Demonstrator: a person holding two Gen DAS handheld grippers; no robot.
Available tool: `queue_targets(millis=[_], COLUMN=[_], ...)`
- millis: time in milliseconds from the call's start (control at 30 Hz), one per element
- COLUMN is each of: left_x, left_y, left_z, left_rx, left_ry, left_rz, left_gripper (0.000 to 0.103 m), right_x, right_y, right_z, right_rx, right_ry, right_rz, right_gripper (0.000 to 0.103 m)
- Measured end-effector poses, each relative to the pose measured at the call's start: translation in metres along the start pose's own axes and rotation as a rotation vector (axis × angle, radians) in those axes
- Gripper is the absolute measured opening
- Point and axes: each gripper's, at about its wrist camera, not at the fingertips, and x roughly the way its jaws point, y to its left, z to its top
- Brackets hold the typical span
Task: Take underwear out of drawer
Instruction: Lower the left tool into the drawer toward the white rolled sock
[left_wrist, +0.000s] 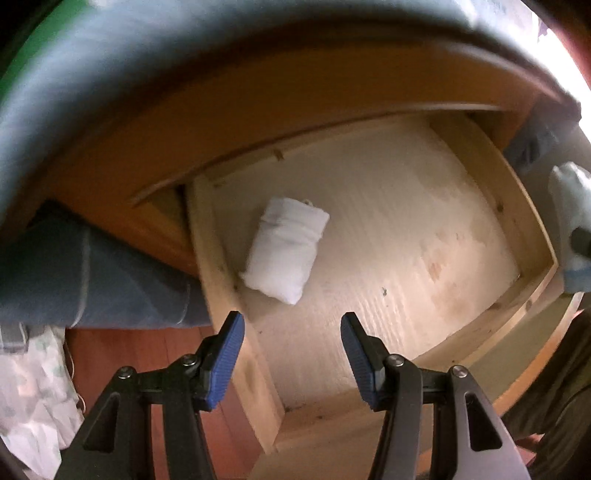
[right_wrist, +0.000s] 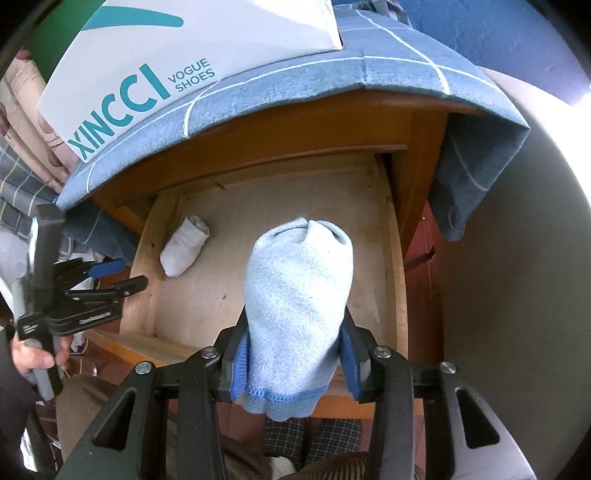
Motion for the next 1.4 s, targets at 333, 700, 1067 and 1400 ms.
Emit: queue_targets(millis=[333,700,1067,1400], left_x=[0.042,0.061,0.081,0.102], left_y=[-0.008,-0.023,-0.012,-0.031], left_z=[0.013,0.016,0.041,0.04], left_rx=[0.141,0.374,0.433,0.507], left_ry=[0.056,0.135,0.137,0.114], left_rz=[0.004,0.029,0.053,0.103], left_gripper=[0.056,0.056,0.056,0.055], right_x=[-0.002,0.0,0.006,0.015], right_y=[0.008,0.008,0.015,0.018], right_z=[0.003,0.004,0.003,0.003], right_rx=[-0.012,0.02,0.024,0.028], right_ry=[0.011,0.026,0.038,0.051], right_rz=[0.017,0.038,0.053,0.072], right_gripper=[0.04,0.04,0.041,0.041])
